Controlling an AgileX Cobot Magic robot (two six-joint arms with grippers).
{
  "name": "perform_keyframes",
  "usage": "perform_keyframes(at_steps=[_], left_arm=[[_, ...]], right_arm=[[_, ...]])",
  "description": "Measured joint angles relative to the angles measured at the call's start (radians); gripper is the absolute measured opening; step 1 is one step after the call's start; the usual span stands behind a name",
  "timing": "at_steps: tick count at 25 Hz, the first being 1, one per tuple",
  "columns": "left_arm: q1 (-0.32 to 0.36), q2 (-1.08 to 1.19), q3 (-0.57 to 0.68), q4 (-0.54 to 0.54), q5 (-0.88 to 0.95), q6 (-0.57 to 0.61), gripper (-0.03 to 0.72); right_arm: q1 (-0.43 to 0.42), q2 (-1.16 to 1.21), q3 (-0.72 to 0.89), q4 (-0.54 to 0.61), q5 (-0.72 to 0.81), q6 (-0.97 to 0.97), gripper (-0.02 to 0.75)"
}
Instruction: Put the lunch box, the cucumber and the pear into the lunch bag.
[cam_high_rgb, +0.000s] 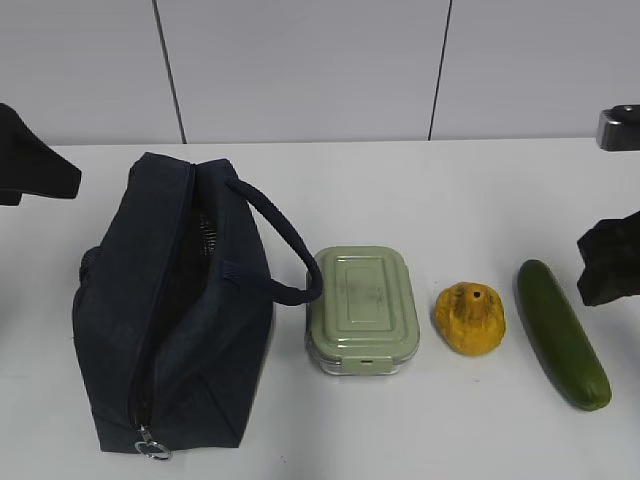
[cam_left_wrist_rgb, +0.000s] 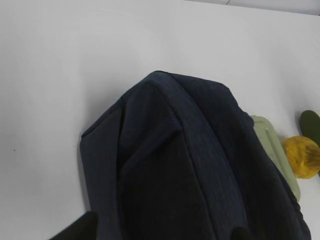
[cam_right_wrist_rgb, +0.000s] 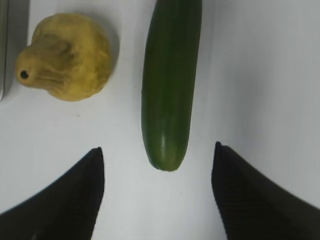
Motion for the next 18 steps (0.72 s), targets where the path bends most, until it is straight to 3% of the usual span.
perform_keyframes(at_steps=[9,18], left_arm=[[-0.076,0.003,-0.004,-0.004,0.05,0.023,0.486],[-0.085,0.003,-0.004,-0.007,0.047,0.023,0.486]], right_arm=[[0.0,0.221,-0.077,0.045,-0.038,-0.025,0.538],[0.0,0.358,-0.13,0.024,-0.049,-0.03,0.539]])
